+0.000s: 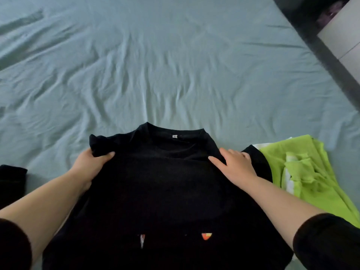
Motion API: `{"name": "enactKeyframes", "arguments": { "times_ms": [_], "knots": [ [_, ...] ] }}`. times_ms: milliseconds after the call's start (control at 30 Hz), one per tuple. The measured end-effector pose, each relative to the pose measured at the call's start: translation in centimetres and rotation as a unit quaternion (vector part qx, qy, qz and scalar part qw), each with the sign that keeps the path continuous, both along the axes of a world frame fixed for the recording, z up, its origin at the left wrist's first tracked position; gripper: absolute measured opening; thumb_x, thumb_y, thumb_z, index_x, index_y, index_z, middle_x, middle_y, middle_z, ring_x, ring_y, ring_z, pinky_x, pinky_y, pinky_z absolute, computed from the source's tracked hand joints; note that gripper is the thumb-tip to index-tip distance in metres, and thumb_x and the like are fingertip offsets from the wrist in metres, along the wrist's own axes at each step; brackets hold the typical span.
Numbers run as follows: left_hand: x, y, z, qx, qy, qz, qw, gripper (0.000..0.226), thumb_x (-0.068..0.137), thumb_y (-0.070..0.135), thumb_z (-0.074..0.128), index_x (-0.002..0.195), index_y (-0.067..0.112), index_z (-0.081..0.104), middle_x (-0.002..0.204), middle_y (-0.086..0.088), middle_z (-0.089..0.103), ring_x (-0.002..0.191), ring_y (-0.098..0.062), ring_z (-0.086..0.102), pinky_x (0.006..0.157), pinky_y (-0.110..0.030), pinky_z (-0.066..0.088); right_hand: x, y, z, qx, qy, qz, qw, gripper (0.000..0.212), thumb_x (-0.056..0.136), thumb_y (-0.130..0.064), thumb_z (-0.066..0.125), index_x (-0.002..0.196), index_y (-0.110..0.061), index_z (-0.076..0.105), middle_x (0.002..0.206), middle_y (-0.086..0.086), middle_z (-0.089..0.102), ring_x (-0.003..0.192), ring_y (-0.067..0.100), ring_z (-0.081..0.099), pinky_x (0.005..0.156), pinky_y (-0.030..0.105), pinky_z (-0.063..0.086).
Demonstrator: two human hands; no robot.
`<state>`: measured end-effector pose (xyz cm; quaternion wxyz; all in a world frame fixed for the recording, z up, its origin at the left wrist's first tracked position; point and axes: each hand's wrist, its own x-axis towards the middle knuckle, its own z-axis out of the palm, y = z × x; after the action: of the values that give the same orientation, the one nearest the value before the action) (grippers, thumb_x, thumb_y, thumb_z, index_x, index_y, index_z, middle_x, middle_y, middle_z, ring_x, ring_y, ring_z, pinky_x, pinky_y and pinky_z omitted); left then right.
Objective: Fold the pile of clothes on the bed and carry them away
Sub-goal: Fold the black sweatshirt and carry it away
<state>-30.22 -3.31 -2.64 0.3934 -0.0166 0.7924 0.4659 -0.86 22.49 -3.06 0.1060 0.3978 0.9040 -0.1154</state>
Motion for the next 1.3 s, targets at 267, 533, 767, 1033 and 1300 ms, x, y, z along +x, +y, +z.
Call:
{"name": "enactKeyframes", "arguments": {
  "times_ms": [267, 533, 767, 1033, 1300],
  "knots": [
    [-1.2, -1.1, 1.9, 0.033, 0.000, 0.042, 0.999, 0.023, 0.087, 0.017, 0.070, 0.110, 0.016, 0.065, 0.105, -0.011, 0.070, 0.095, -0.031, 0.067, 0.092, -0.048, 0.052, -3.1, -0.7, 1.7, 0.009, 0.011, -0.025, 1.000, 0.028, 0.095, -0.048, 0.044, 0.087, -0.023, 0.053, 0.082, -0.008, 0.058, 0.086, 0.017, 0.058, 0.084, 0.033, 0.029],
    [-10.9, -2.4, 6.0, 0.047, 0.114, 0.074, 0.990, 0.032, 0.088, 0.021, 0.070, 0.117, 0.021, 0.059, 0.105, -0.004, 0.067, 0.085, -0.020, 0.064, 0.076, -0.034, 0.050, -15.5, -0.7, 5.8, 0.072, 0.088, -0.015, 0.993, 0.017, 0.094, -0.040, 0.050, 0.102, -0.026, 0.057, 0.099, -0.004, 0.052, 0.105, 0.021, 0.051, 0.093, 0.039, 0.026],
    [-3.0, -5.9, 1.7, -0.262, 0.375, -0.201, 0.866, 0.099, 0.083, 0.072, 0.043, 0.147, 0.037, -0.024, 0.160, -0.005, -0.020, 0.148, -0.024, -0.014, 0.117, -0.049, -0.005, -13.8, -9.9, 0.6, -0.011, -0.003, 0.069, 0.998, 0.087, 0.087, -0.074, 0.024, 0.147, -0.032, -0.023, 0.156, 0.002, -0.029, 0.144, 0.020, -0.026, 0.110, 0.048, -0.021],
    [2.4, -7.7, -4.5, -0.327, 0.327, -0.427, 0.778, 0.103, 0.059, 0.097, 0.006, 0.129, 0.043, -0.048, 0.134, 0.001, -0.058, 0.128, -0.027, -0.050, 0.103, -0.064, -0.023, -11.5, -13.0, -4.5, -0.063, -0.090, 0.088, 0.990, 0.075, 0.079, -0.078, -0.008, 0.135, -0.037, -0.037, 0.141, -0.005, -0.050, 0.130, 0.014, -0.045, 0.108, 0.049, -0.028],
    [15.1, -13.4, -3.3, -0.318, 0.343, -0.445, 0.763, 0.109, 0.063, 0.098, -0.003, 0.140, 0.030, -0.039, 0.144, -0.002, -0.050, 0.135, -0.028, -0.044, 0.105, -0.063, -0.026, 1.3, -23.3, -3.7, 0.005, 0.027, 0.144, 0.989, 0.074, 0.096, -0.063, 0.013, 0.154, -0.019, 0.004, 0.162, 0.006, -0.002, 0.149, 0.019, -0.001, 0.119, 0.050, 0.007]
  ]
}}
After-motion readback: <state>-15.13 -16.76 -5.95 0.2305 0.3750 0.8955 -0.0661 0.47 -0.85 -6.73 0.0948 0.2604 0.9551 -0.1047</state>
